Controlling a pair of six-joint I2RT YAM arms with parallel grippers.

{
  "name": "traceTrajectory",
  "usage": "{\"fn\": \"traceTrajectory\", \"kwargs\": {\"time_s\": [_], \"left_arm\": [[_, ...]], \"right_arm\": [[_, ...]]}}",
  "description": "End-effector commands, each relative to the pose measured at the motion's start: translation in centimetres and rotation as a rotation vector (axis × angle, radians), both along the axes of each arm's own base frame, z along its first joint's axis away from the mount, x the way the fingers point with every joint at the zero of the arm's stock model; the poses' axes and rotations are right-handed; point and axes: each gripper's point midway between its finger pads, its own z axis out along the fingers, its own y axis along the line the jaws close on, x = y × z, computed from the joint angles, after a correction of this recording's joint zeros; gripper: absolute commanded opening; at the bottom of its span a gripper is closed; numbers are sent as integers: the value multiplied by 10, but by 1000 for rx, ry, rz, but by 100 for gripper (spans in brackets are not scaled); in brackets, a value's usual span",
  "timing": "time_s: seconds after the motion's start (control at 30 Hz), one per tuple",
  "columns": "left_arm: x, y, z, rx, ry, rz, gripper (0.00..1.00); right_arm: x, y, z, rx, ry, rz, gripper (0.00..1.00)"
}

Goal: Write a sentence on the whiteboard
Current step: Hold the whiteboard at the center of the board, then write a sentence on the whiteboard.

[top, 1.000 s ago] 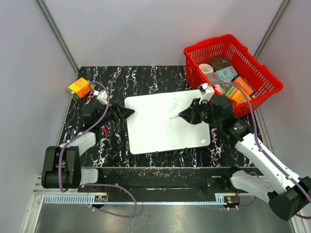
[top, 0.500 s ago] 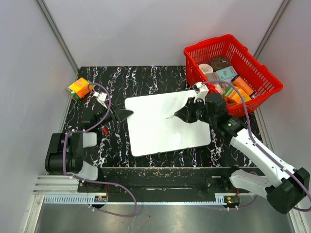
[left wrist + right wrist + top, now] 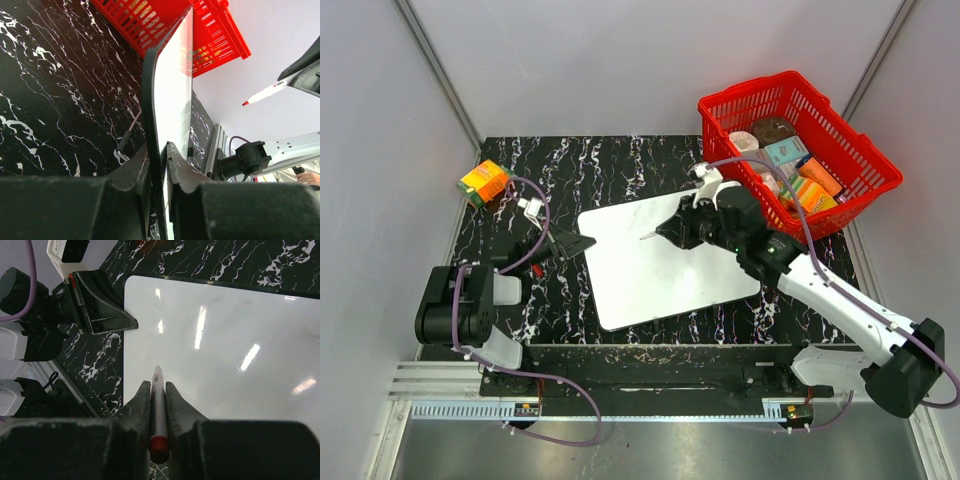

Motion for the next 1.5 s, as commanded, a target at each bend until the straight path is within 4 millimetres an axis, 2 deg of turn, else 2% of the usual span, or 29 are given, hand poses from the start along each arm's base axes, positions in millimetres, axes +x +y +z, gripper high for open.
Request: {"fn": "traceTrajectory", "kwargs": {"time_s": [0.0, 0.13, 0.3, 0.53, 0.9, 0.93, 1.07, 1.47], "left_arm": [[-11, -4, 23, 33, -259, -45, 0], [-12, -4, 21, 31, -254, -33, 0], [-14, -4, 20, 35, -255, -40, 0], [-14, -6, 20, 36, -258, -47, 0], [-14, -7, 17, 40, -257, -61, 0], [-14, -7, 17, 40, -254, -61, 0], [-13, -7, 16, 43, -257, -64, 0], [-15, -9, 17, 44, -265, -75, 0]], "right_arm": [[14, 16, 33, 10, -141, -34, 0], [20, 31, 29, -24, -166, -41, 0], [28, 43, 37, -58, -233, -69, 0], [38, 60, 29, -115, -270, -85, 0], [51, 68, 23, -128, -292, -132, 0], [54, 70, 30, -103, -312, -141, 0], [57, 70, 29, -104, -319, -158, 0], [63, 80, 11, -120, -298, -153, 0]]}}
